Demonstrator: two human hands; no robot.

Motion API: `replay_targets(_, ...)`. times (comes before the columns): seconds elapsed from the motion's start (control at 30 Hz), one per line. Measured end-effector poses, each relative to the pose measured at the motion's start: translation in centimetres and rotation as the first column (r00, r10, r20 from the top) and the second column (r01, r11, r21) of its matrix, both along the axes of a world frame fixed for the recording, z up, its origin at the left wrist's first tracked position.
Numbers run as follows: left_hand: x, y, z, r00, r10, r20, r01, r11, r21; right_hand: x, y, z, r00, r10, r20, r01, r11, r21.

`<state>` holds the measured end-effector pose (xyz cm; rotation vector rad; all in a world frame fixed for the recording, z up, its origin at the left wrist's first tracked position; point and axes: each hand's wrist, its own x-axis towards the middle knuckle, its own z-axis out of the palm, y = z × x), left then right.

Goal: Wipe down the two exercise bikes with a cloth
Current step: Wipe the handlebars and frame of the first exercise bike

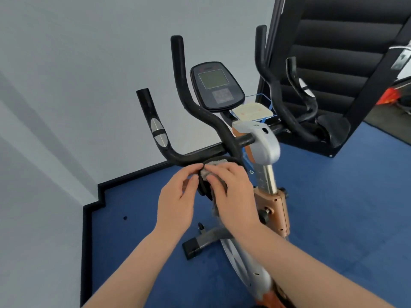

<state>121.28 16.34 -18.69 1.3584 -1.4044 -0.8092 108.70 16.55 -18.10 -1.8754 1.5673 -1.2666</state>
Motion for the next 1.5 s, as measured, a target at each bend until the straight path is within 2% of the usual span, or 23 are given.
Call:
replay_targets(0.07, -0.5, 0.1, -0.1, 0.999, 0.038, -0.009, -0.038, 0.999, 0.002, 0.9, 0.4, 0.1, 0.999, -0.022, 0.038, 0.021, 1.0, 0.023)
replay_targets(0.23, -1.0, -0.3, -0.1, 0.995, 0.094, 0.031, -0.094, 0.996, 0.01, -2.1, 2.4, 0.2, 0.995, 0.102, -0.021, -0.101, 0.993, 0.057)
replay_targets(0.37, -1.8, -2.1, 0.5, 0.992, 0.111, 0.06, -0.114, 0.992, 0.046, -3.4, 0.1, 3.3, 0.997, -0.017, -0.074, 0.002, 0.982, -0.191)
replay_targets(0.47, -2.5, -2.6, 0.2, 0.989, 0.118, 0.085, -0.122, 0.991, 0.045, -3.4, -2.0, 4.0, 0.97, -0.046, -0.238, -0.03, 0.951, -0.306)
replay_targets(0.53, -3.0, -2.4, -0.3, 0.992, 0.112, 0.056, -0.114, 0.992, 0.048, -3.1, -2.7, 3.3, 0.905, -0.042, -0.424, -0.083, 0.959, -0.27)
replay_targets(0.6, -3.3, -2.1, -0.9, 0.993, 0.117, 0.002, -0.117, 0.992, 0.053, -3.4, -2.5, 1.9, 0.867, -0.037, -0.497, -0.099, 0.965, -0.245)
replay_targets(0.73, -3.4, -2.0, -1.3, 0.99, 0.143, -0.007, -0.143, 0.99, 0.02, -4.9, -1.9, -0.4, 0.898, -0.077, -0.433, -0.082, 0.938, -0.337)
replay_targets(0.9, -4.1, -2.0, -1.2, 0.979, 0.173, -0.112, -0.169, 0.985, 0.042, -3.6, -3.9, -0.8, 0.916, -0.029, -0.401, -0.118, 0.934, -0.337)
replay_targets(0.97, -4.2, -2.0, -1.3, 0.975, 0.187, -0.122, -0.182, 0.982, 0.052, -4.9, -4.2, -1.1, 0.941, 0.017, -0.338, -0.153, 0.912, -0.379)
replay_targets(1.03, -4.2, -2.1, -1.3, 0.974, 0.193, -0.116, -0.187, 0.981, 0.06, -5.9, -3.4, -1.3, 0.968, -0.003, -0.249, -0.096, 0.918, -0.385)
replay_targets(1.1, -4.3, -2.0, -1.3, 0.972, 0.203, -0.12, -0.198, 0.979, 0.053, -5.7, -2.8, -1.3, 0.981, -0.017, -0.192, -0.053, 0.935, -0.35)
replay_targets(1.23, -4.3, -1.9, -1.4, 0.973, 0.21, -0.096, -0.205, 0.977, 0.054, -4.5, -5.5, 0.8, 0.979, 0.114, -0.171, -0.153, 0.959, -0.238)
replay_targets(1.37, -4.0, -2.0, -1.4, 0.978, 0.199, -0.069, -0.196, 0.979, 0.048, -4.8, -5.0, 0.9, 0.996, 0.093, 0.009, -0.091, 0.989, -0.12)
replay_targets(1.5, -4.1, -1.9, -1.3, 0.975, 0.203, -0.087, -0.199, 0.978, 0.053, -4.9, -4.6, 0.6, 0.989, 0.112, -0.096, -0.123, 0.986, -0.113)
